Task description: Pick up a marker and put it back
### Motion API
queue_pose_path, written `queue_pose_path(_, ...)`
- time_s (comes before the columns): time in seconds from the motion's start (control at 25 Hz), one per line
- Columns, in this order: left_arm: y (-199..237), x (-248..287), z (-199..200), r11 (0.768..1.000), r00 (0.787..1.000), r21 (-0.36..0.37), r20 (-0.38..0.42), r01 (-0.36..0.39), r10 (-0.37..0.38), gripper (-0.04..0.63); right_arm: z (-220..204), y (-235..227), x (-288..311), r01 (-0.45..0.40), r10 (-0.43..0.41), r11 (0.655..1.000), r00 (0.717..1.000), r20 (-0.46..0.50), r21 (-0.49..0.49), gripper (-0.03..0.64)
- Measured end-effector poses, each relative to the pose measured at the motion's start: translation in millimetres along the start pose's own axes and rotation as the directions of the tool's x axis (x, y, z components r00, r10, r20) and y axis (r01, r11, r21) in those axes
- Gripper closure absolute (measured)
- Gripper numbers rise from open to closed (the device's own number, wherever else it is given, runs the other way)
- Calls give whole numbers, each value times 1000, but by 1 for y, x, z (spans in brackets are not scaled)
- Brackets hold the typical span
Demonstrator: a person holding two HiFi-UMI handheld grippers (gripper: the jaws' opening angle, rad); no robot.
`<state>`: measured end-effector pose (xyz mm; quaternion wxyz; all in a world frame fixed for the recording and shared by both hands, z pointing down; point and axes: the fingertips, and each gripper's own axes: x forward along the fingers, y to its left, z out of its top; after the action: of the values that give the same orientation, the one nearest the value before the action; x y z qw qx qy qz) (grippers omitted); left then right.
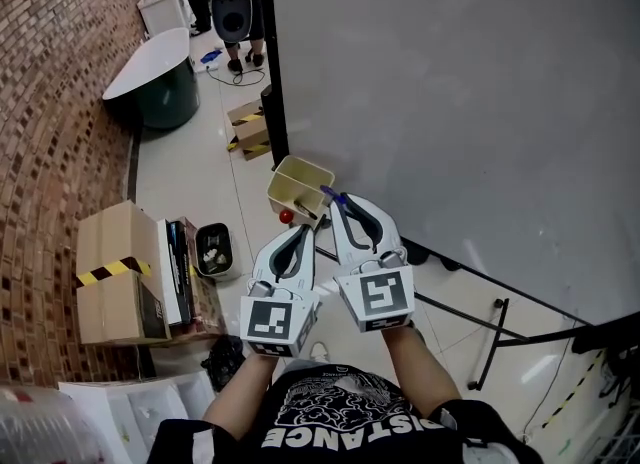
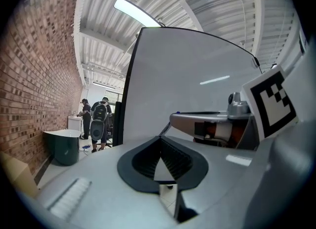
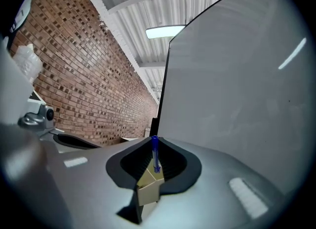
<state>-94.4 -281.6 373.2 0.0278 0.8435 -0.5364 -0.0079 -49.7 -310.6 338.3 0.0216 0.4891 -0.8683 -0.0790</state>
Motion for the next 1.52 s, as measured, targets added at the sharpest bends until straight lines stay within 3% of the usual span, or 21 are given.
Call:
queue_pose_path(1.04,33,20,-11,1000,1000,-18,-23,1,-2,589,-102,-8,72,16,-14,1000,984,-178,6,583)
queue_pose_path(1.24,41,21,-9,999,999,-27,-27,-29,28,589,-108,-9,77,19,-19,1000,981,-191,2,581)
queue_pose_path(1.52,42,24,-12,1000,999,-20,-29,-12,12,589,-112,-9,80,25,-25,1000,982,-185,-5,581)
